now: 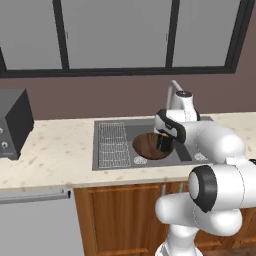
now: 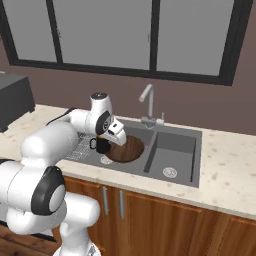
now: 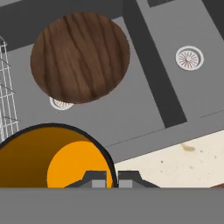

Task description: Place the bowl in the left basin and the mug in the right basin of the sink.

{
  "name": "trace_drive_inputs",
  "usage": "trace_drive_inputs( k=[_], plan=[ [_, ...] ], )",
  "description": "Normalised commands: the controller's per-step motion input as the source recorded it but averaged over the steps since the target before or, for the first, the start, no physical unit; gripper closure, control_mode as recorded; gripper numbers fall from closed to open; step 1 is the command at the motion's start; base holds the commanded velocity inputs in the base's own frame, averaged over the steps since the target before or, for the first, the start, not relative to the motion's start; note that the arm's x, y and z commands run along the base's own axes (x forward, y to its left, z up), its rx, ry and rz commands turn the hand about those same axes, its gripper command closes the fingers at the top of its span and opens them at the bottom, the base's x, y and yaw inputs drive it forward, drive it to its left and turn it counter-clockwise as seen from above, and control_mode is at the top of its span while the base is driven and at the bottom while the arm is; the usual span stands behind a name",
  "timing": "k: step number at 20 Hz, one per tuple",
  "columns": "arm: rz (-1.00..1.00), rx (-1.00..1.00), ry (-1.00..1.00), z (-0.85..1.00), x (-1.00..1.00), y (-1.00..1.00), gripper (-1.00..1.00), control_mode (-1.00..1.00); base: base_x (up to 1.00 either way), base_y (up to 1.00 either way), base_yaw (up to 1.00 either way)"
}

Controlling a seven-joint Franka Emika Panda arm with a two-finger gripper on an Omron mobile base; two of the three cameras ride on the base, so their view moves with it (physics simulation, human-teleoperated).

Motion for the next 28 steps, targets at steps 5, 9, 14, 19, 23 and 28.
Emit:
trace_drive_inputs(
  k=[5, 9, 14, 19, 23, 28],
  plan=[
    [0.00, 0.00, 0.00, 0.00, 0.00, 0.00, 1.00, 1.00, 0.08, -0.69, -0.01],
    [0.00, 0.00, 0.00, 0.00, 0.00, 0.00, 1.00, 1.00, 0.26, -0.81, -0.06],
    [0.00, 0.00, 0.00, 0.00, 0.00, 0.00, 1.00, 1.00, 0.47, -0.51, -0.01],
    [0.00, 0.00, 0.00, 0.00, 0.00, 0.00, 1.00, 1.00, 0.48, -0.20, -0.05],
    [0.00, 0.00, 0.00, 0.00, 0.00, 0.00, 1.00, 1.00, 0.25, 0.00, -0.02],
    [0.00, 0.00, 0.00, 0.00, 0.00, 0.00, 1.00, 1.00, 0.01, 0.00, 0.00]
  ],
)
